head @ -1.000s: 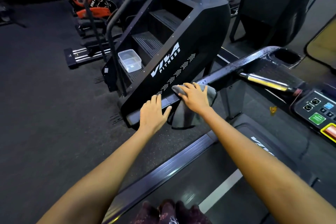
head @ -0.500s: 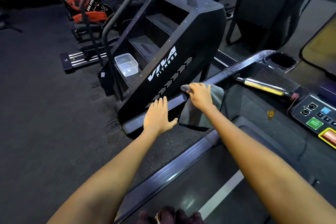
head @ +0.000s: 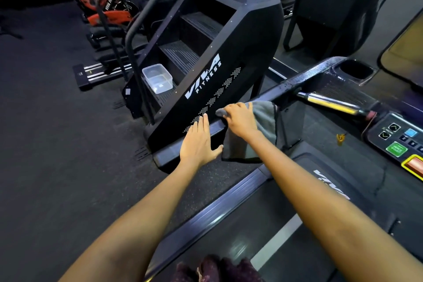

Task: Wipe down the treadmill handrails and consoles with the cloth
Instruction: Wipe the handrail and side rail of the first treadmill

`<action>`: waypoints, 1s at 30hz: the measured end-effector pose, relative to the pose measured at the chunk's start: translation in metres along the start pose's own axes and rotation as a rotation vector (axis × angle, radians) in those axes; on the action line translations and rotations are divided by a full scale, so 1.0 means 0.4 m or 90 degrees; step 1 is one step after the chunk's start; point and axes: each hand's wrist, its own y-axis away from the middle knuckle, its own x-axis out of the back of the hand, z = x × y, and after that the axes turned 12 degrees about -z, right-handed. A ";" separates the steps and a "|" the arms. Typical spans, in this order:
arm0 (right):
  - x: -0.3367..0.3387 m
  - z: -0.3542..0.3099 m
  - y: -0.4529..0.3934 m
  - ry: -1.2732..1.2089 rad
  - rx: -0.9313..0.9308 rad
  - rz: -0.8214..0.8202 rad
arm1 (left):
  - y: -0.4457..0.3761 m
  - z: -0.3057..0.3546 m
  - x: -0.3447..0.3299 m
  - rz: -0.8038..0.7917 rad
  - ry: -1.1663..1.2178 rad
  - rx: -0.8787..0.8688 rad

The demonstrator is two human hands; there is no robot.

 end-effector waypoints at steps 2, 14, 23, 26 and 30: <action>-0.022 -0.012 0.043 -0.041 0.088 0.016 | 0.001 0.000 -0.001 0.010 -0.010 -0.002; -0.009 0.048 0.029 -0.113 0.020 0.045 | 0.011 0.003 0.010 -0.018 -0.035 -0.002; -0.039 0.127 0.065 -0.113 0.193 0.010 | 0.010 0.000 0.006 -0.033 -0.012 -0.005; -0.010 0.094 0.021 -0.099 0.063 0.036 | 0.004 -0.002 0.005 -0.016 0.000 -0.012; -0.023 0.017 0.018 -0.105 -0.015 0.076 | 0.001 -0.003 0.008 0.007 0.031 -0.017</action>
